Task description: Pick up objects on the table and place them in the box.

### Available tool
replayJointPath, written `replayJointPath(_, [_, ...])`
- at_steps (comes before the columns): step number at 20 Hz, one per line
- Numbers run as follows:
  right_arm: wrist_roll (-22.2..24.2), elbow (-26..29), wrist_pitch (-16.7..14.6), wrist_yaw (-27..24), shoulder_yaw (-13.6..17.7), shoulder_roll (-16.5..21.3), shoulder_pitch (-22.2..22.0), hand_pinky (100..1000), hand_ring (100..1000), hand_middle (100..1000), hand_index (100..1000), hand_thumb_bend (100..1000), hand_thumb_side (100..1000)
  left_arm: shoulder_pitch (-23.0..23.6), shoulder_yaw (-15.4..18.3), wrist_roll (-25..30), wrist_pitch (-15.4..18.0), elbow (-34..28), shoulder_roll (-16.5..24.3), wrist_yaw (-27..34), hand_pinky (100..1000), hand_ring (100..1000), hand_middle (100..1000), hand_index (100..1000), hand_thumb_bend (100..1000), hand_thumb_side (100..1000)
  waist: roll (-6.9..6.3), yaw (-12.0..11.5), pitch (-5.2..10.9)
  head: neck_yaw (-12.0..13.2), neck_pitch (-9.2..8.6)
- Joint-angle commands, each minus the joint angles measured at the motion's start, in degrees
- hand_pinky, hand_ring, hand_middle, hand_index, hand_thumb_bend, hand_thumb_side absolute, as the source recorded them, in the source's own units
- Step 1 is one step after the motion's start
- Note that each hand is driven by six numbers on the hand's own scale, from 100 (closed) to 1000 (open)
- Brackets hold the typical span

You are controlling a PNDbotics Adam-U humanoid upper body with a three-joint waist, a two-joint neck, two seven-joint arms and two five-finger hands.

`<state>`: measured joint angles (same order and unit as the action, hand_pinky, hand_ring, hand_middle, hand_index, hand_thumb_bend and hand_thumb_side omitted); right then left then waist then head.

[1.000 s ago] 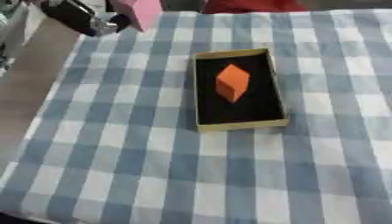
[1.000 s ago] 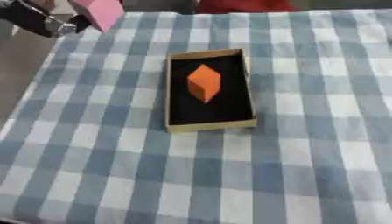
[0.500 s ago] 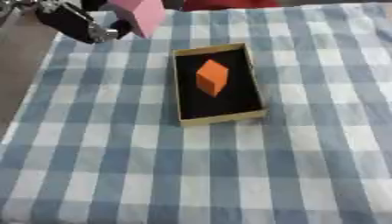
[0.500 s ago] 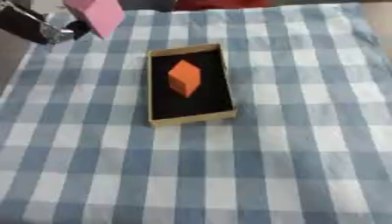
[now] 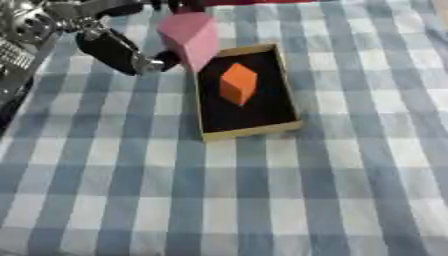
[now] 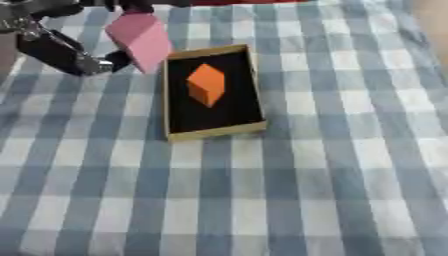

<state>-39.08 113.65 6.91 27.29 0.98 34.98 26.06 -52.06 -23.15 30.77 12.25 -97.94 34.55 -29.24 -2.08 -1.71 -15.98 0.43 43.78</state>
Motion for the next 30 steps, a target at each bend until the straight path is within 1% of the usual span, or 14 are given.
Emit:
replayJointPath(1, [-0.15,0.94,0.17,-0.12,0.20,0.70,0.65,774,738,719,790,112,1000,-1.49,-0.28,0.01,0.14,-0.36,-1.20,-2.56,585,679,568,726,135,100,0.17,-0.10,0.92,0.37,-0.21])
replayJointPath(5, [-0.54,0.94,0.31,-0.13,0.42,0.58,0.38,773,737,718,790,113,1000,-1.22,-1.42,-0.75,0.68,0.62,-3.31,-6.09,586,685,572,720,180,100,0.11,-0.46,0.81,0.98,-0.62])
replayJointPath(12, [-0.87,0.94,0.46,-0.19,0.48,0.46,0.14,771,736,716,789,117,1000,0.10,-3.09,-2.99,2.29,4.58,-6.69,-12.27,581,681,570,717,167,100,0.12,-0.68,0.43,2.17,-1.35])
replayJointPath(17, [-0.97,0.94,0.50,-0.27,0.44,0.36,0.24,771,735,715,788,119,1000,0.64,-3.01,-6.26,2.71,8.55,-8.68,-16.59,576,677,566,714,174,100,0.30,-0.61,0.04,2.98,-1.96])
replayJointPath(20, [-1.03,0.94,0.54,-0.33,0.43,0.33,0.26,770,734,714,788,122,1000,1.05,-3.22,-8.21,3.09,10.79,-9.59,-19.16,573,675,565,714,178,138,0.41,-0.60,-0.24,3.24,-2.20])
replayJointPath(23, [-1.10,0.94,0.63,-0.40,0.43,0.30,0.22,770,734,713,787,123,1000,1.66,-3.74,-9.96,3.74,12.76,-10.57,-21.77,581,683,575,724,185,217,0.51,-0.66,-0.53,3.49,-2.36])
replayJointPath(26, [-1.16,0.94,0.72,-0.43,0.42,0.29,0.22,770,734,713,788,124,1000,2.17,-4.26,-11.36,4.62,14.19,-11.35,-24.32,603,707,607,754,217,278,0.62,-0.71,-0.73,3.64,-2.46])
replayJointPath(28, [-1.20,0.94,0.77,-0.44,0.44,0.30,0.18,770,733,713,787,125,1000,2.37,-4.37,-12.16,5.04,14.74,-11.68,-25.54,614,718,625,774,231,301,0.68,-0.74,-0.79,3.62,-2.49])
replayJointPath(30, [-1.22,0.94,0.82,-0.46,0.42,0.29,0.13,770,733,713,787,126,1000,2.52,-4.48,-12.80,5.35,14.96,-11.91,-26.29,634,739,658,806,264,367,0.71,-0.79,-0.82,3.51,-2.49])
